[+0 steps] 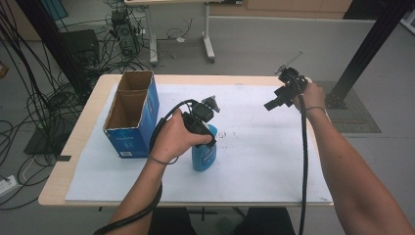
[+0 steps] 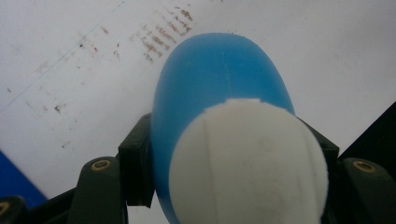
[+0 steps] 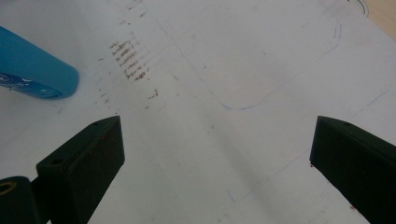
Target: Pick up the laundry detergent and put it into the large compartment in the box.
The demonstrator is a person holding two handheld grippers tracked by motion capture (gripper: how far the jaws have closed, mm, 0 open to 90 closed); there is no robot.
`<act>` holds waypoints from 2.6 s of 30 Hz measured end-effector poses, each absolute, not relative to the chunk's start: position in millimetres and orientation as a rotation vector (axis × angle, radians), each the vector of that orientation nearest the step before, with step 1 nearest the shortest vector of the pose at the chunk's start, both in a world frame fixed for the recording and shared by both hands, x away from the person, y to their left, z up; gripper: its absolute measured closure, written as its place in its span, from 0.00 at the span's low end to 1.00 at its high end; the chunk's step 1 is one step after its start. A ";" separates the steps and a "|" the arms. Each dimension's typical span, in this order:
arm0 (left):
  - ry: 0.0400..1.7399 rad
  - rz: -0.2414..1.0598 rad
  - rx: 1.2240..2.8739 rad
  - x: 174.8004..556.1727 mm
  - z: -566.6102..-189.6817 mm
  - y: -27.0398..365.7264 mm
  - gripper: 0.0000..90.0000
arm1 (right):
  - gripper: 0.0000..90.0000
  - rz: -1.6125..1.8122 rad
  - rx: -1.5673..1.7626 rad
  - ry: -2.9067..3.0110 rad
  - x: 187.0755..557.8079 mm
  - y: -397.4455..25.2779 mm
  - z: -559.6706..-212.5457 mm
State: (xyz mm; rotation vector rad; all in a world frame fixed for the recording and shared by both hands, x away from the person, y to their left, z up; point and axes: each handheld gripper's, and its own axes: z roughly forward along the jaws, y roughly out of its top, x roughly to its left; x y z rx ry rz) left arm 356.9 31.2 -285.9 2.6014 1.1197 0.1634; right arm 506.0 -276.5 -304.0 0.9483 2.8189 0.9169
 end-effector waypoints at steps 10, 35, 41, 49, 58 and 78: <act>1.102 0.168 2.612 357.1 -285.1 30.1 0.42 | 0.03 0.913 0.964 2.817 506.0 -279.4 -305.9; 1.051 0.204 2.595 350.0 -231.4 23.2 0.42 | 0.03 0.900 0.950 2.803 501.8 -280.2 -299.4; 1.032 0.220 2.596 347.4 -212.0 22.4 0.42 | 0.03 0.907 0.952 2.797 499.9 -280.7 -296.7; 0.992 0.241 2.588 345.0 -181.0 19.2 0.42 | 0.03 0.914 0.943 2.792 497.9 -280.3 -293.6; 0.959 0.267 2.588 347.4 -149.9 12.7 0.42 | 0.03 0.921 0.939 2.786 496.0 -279.2 -289.8; 0.908 0.277 2.553 352.1 -83.5 4.4 0.42 | 0.03 0.917 0.931 2.782 494.0 -277.6 -285.1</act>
